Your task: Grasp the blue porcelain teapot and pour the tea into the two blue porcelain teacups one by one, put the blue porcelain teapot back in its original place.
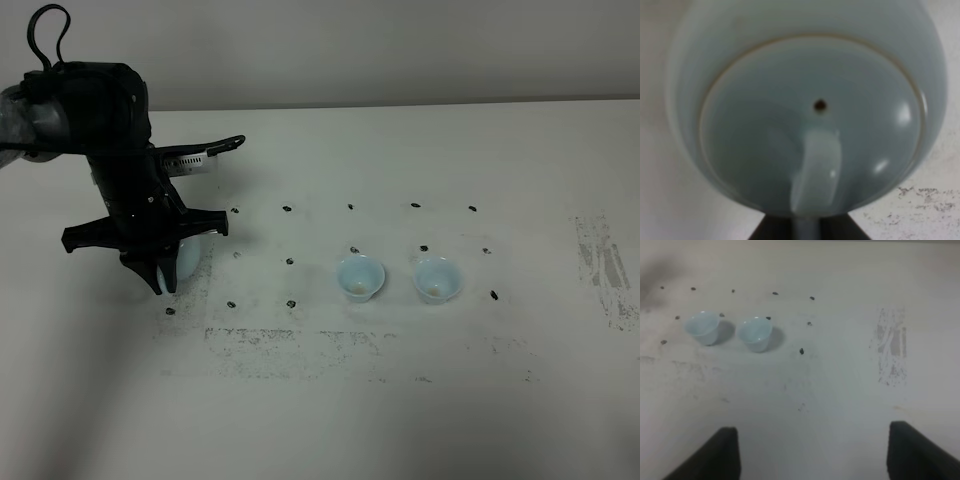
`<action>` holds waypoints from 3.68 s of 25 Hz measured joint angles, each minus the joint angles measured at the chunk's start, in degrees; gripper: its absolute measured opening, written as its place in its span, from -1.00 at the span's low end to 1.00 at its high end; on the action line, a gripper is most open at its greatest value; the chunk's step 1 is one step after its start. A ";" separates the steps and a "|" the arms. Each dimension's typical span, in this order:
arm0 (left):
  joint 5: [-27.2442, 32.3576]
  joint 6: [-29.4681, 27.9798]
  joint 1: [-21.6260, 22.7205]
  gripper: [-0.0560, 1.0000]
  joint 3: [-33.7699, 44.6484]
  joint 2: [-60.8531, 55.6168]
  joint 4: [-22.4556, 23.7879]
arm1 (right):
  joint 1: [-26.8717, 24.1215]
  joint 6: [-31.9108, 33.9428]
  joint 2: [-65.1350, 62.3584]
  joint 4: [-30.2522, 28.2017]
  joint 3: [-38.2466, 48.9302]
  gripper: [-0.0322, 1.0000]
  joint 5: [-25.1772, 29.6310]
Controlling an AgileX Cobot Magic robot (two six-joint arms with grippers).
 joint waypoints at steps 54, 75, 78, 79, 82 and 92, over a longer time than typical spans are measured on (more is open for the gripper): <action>-4.83 23.19 -1.82 -0.88 -2.58 -9.43 8.33 | 0.00 0.00 0.00 0.00 0.00 0.21 0.00; -3.36 54.74 -1.90 -0.88 -1.80 -14.70 -8.43 | 0.00 0.00 0.00 0.00 0.00 0.21 0.00; -4.28 61.78 -1.90 -0.88 -1.80 -14.70 -10.00 | 0.00 0.00 0.00 0.00 0.00 0.21 0.00; -4.67 64.85 -1.90 -0.88 -1.80 -14.70 -10.97 | 0.00 0.00 0.00 0.00 0.00 0.21 0.00; -5.92 75.23 -1.90 -0.88 -1.80 -14.70 -15.75 | 0.00 0.00 0.00 0.00 0.00 0.21 0.00; -1.99 82.42 -3.96 -0.88 -13.85 -6.52 -15.11 | 0.00 0.00 0.00 0.00 0.00 0.21 0.00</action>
